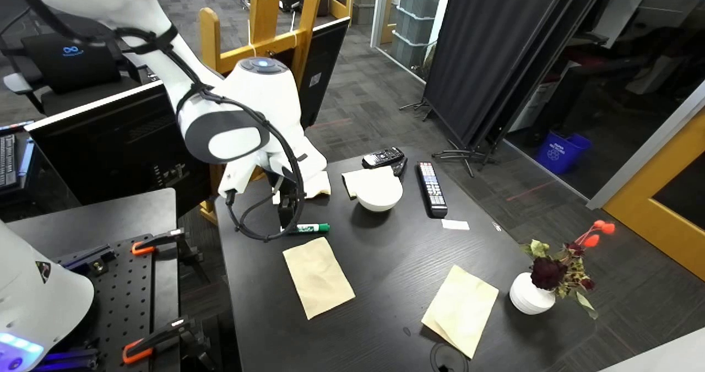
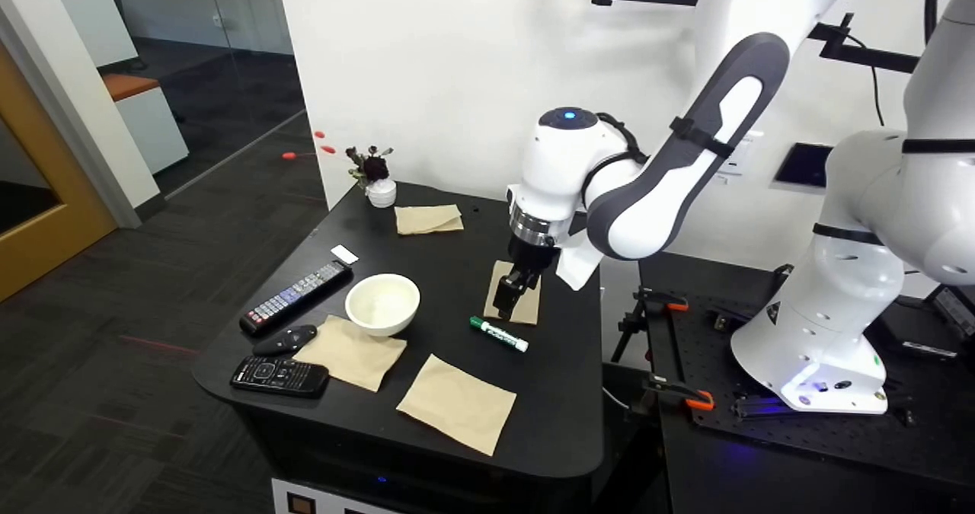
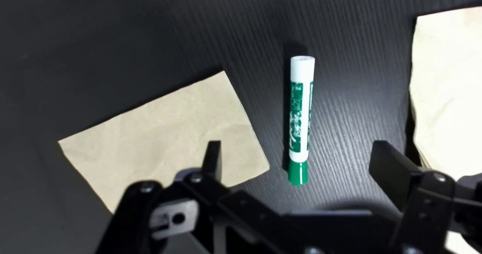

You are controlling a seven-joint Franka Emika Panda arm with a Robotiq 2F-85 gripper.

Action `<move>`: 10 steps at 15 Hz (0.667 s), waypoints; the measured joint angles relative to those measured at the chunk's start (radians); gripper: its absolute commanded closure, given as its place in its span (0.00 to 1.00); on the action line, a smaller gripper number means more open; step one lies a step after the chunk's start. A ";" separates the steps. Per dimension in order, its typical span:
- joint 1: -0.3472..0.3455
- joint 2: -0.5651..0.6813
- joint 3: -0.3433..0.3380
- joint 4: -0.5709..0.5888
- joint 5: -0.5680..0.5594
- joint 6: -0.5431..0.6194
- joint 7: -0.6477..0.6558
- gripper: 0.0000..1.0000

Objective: Put the green marker inside the white bowl

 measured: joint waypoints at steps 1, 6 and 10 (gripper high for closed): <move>0.014 0.036 -0.020 0.013 -0.001 0.023 0.005 0.00; 0.071 0.201 -0.068 0.096 0.084 0.132 0.003 0.00; 0.102 0.293 -0.072 0.165 0.167 0.150 0.003 0.26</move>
